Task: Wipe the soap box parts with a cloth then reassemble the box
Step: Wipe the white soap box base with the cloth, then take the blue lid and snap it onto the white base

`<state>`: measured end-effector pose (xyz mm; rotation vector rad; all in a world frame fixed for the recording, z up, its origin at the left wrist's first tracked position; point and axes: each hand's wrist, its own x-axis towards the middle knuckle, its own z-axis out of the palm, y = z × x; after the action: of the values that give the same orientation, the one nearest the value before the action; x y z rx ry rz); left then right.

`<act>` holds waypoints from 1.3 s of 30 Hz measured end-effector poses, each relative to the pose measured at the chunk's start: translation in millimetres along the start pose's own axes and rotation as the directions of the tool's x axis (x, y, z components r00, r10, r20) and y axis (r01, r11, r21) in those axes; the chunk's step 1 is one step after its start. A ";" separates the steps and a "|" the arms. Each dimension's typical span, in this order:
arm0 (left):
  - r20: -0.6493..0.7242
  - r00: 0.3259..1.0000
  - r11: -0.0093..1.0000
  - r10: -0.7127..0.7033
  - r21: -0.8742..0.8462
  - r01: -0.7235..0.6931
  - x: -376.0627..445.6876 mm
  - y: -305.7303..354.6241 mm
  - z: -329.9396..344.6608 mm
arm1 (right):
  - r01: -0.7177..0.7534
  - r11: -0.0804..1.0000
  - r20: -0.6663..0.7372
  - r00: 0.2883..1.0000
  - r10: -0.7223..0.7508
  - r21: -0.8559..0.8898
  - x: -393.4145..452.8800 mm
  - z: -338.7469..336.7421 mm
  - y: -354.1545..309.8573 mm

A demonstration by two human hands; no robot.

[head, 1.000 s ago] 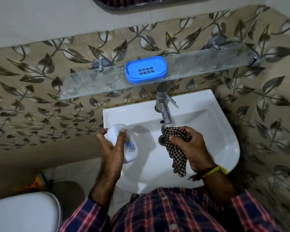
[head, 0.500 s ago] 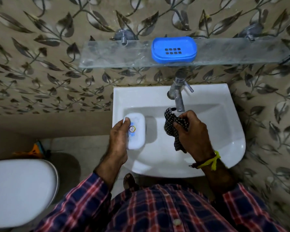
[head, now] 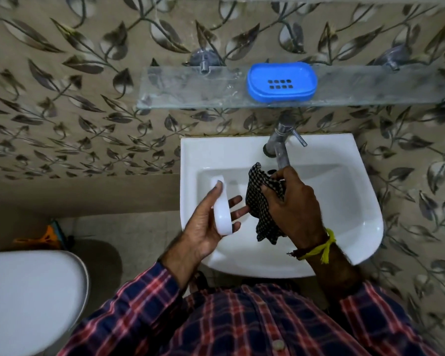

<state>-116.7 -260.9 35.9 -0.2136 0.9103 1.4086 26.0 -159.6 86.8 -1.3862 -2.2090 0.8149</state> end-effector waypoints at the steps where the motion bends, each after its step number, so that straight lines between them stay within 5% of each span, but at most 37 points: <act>1: -0.014 1.000 1.000 0.016 0.027 -0.016 -0.6 2.1 0.5 | -0.006 1.000 -0.005 1.000 0.006 0.002 1.5 -0.2 1.0; 6: -0.190 0.926 0.907 0.326 0.340 -0.250 -6.6 14.4 -1.0 | -0.102 0.988 -0.048 0.993 0.108 0.112 20.7 4.2 10.2; 9: -0.215 0.769 0.658 0.602 0.678 -0.326 -10.3 25.5 -3.2 | -0.139 0.979 -0.046 0.988 0.147 0.147 40.2 17.2 12.6; 11: -0.129 0.739 0.522 0.662 0.787 -0.330 -11.1 33.3 -2.1 | -0.138 0.977 -0.022 0.989 0.143 0.163 55.4 29.4 10.6; 15: -0.043 0.656 0.341 0.754 0.878 -0.335 -12.9 43.3 2.9 | -0.155 0.928 0.079 0.988 0.136 0.339 84.9 59.5 -7.6; 20: 0.004 0.508 0.223 0.862 0.895 -0.386 -27.9 47.9 -1.4 | -0.342 0.562 0.221 0.936 0.274 0.753 132.0 99.7 -34.7; 26: 0.061 0.446 0.101 0.893 0.938 -0.330 -38.6 48.1 -8.0 | -0.488 0.719 0.160 0.864 0.477 0.495 151.2 118.8 10.6; 30: 0.156 0.459 0.004 0.875 0.944 -0.329 -32.0 49.1 4.7 | -0.357 0.795 0.059 0.923 0.379 0.491 135.4 104.1 19.4; 34: 0.266 0.469 -0.103 0.842 0.933 -0.344 -20.6 50.0 23.6 | -0.070 0.868 -0.084 0.988 0.128 0.492 107.2 70.1 14.1; 39: 0.401 0.490 -0.248 0.774 0.904 -0.348 -12.2 54.7 47.7 | 0.214 0.881 -0.157 0.974 -0.161 0.422 77.7 18.2 2.5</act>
<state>-145.0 -228.9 95.8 1.3382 2.3477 1.2309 -16.4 -93.2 74.0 -0.9584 -1.8798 1.0482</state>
